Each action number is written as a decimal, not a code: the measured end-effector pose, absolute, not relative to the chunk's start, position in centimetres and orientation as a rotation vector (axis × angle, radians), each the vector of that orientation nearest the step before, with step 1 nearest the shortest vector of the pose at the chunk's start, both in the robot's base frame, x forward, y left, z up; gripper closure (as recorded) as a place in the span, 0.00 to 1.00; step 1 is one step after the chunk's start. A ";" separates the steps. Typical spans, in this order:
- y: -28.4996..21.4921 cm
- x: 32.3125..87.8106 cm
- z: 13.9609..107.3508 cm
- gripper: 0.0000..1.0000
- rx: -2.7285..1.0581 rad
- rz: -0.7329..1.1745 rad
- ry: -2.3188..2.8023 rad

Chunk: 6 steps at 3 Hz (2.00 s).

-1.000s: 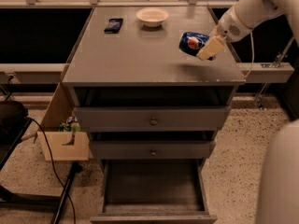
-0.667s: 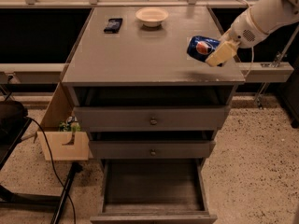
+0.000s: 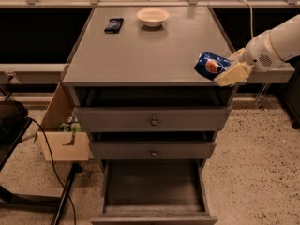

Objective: Place pepsi can into bottom drawer

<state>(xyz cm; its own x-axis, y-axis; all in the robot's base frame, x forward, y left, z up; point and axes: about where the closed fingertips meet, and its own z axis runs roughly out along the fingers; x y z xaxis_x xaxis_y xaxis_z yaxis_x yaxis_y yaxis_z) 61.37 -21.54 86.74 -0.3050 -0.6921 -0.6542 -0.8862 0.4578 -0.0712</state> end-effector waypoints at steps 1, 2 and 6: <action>-21.5 61.4 86.8 1.00 -1.311 0.404 2.088; -20.5 58.1 87.6 1.00 -1.289 0.458 2.102; -15.7 50.2 82.6 1.00 -1.414 0.573 1.909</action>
Offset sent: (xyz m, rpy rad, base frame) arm -0.0674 0.0132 0.0162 0.0527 0.0821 -0.0189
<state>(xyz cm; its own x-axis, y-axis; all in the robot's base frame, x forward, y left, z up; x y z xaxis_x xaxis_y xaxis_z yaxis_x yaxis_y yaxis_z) 50.23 -15.73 82.63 -0.1747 -0.6474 -0.7419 -0.9489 0.3117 -0.0486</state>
